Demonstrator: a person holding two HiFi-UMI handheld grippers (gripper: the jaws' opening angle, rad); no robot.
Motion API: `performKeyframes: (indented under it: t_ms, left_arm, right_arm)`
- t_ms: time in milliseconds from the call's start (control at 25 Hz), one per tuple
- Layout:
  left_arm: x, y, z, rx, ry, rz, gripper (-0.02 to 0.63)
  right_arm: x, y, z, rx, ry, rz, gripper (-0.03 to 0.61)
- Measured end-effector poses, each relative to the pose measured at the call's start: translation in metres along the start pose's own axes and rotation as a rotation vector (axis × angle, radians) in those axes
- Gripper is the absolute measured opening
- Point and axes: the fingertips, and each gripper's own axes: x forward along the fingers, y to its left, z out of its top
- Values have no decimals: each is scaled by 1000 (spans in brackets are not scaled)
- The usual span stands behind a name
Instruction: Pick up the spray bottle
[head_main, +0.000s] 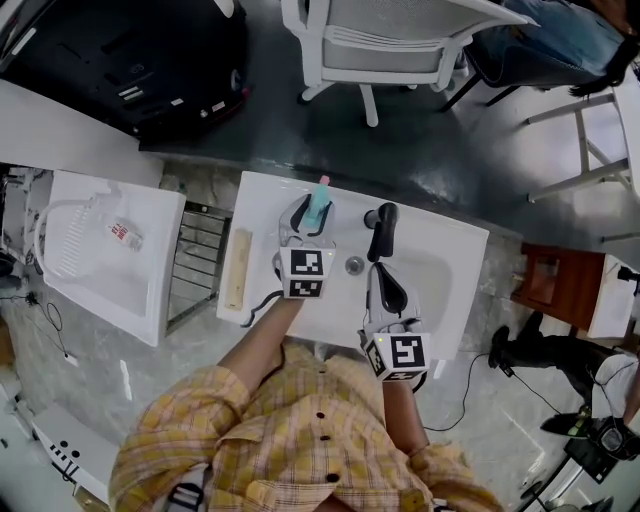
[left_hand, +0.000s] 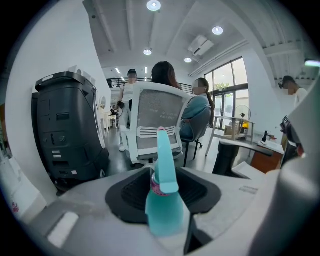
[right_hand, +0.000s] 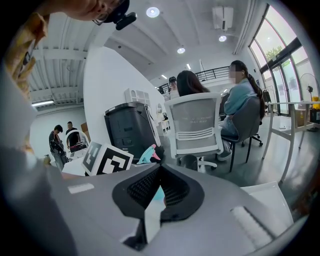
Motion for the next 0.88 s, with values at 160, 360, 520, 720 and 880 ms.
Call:
performKeyframes:
  t_ms: [160,360,520,720,880]
  left_arm:
    - [1,1,0,4,-7,0,144]
    - [-3,3,3,0,-15,1,146]
    - [-7,2,8,-5,-21,-1,146]
    - [-16,2,16,-10,-33,11,144]
    - [-25,2,23,-15,-45,23,145]
  right_arm:
    - [0,-2,-1,1,4,-13,2]
    - [-3,-1,0,-6,4,-20,2]
    - [-7,0,1,-10,-1,-22,2]
    - [-13,-1,5,-9,-13,-20,2]
    - [-20,0,9,-14,-26,-9,2]
